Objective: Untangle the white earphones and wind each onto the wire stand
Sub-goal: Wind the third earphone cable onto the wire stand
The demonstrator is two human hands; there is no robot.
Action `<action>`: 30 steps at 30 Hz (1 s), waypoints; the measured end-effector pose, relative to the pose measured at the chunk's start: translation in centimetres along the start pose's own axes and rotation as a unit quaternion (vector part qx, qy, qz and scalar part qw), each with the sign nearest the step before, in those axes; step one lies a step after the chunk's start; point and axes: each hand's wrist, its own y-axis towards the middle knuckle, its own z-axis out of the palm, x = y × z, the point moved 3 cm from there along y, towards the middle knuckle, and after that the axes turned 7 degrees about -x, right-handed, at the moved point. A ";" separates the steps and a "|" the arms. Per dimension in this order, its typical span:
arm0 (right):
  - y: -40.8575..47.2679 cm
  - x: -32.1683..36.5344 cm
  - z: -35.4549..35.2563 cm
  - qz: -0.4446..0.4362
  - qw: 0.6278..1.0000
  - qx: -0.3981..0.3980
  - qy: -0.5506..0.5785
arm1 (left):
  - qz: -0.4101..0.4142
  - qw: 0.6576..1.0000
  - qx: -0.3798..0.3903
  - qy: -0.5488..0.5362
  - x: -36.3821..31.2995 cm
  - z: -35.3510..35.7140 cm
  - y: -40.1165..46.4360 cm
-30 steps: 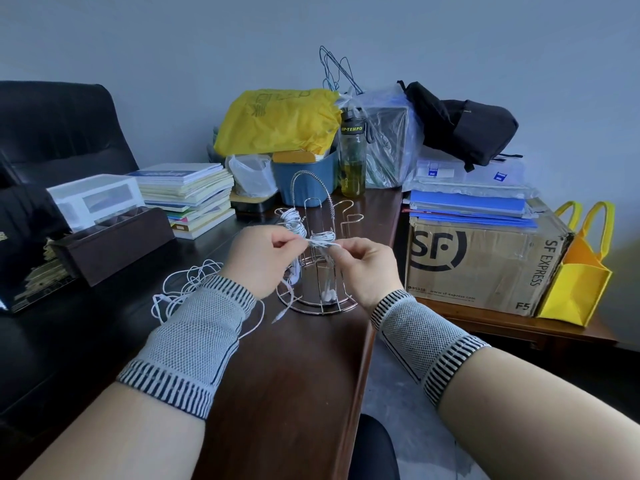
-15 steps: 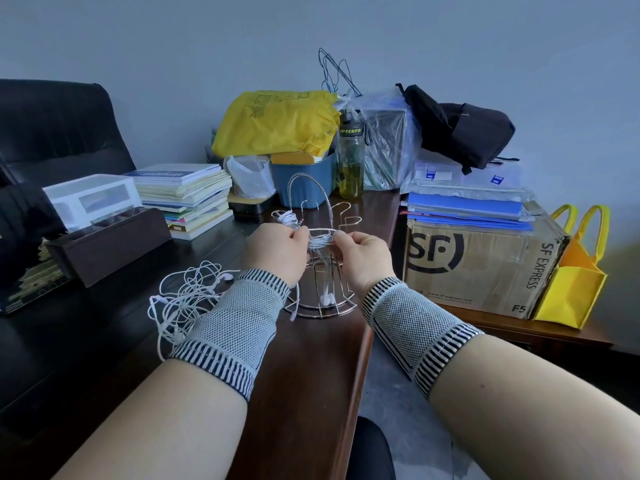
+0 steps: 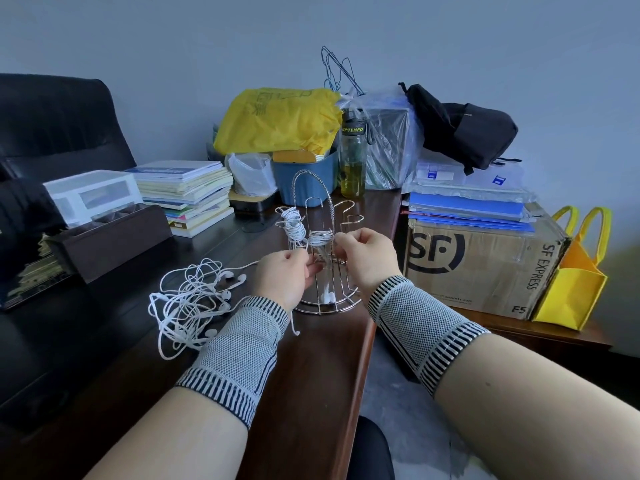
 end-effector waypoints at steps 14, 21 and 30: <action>-1.3 -0.6 0.0 -0.162 0.983 0.033 -0.077 | 0.201 0.953 -0.006 0.228 0.1 -0.1 -1.5; -1.5 -0.3 0.4 -0.167 0.980 0.055 -0.097 | 0.305 0.889 0.024 0.339 -0.1 0.8 -2.7; -1.5 -0.5 0.2 -0.302 0.922 0.119 -0.211 | 0.341 0.824 0.056 0.448 -1.1 0.4 -2.8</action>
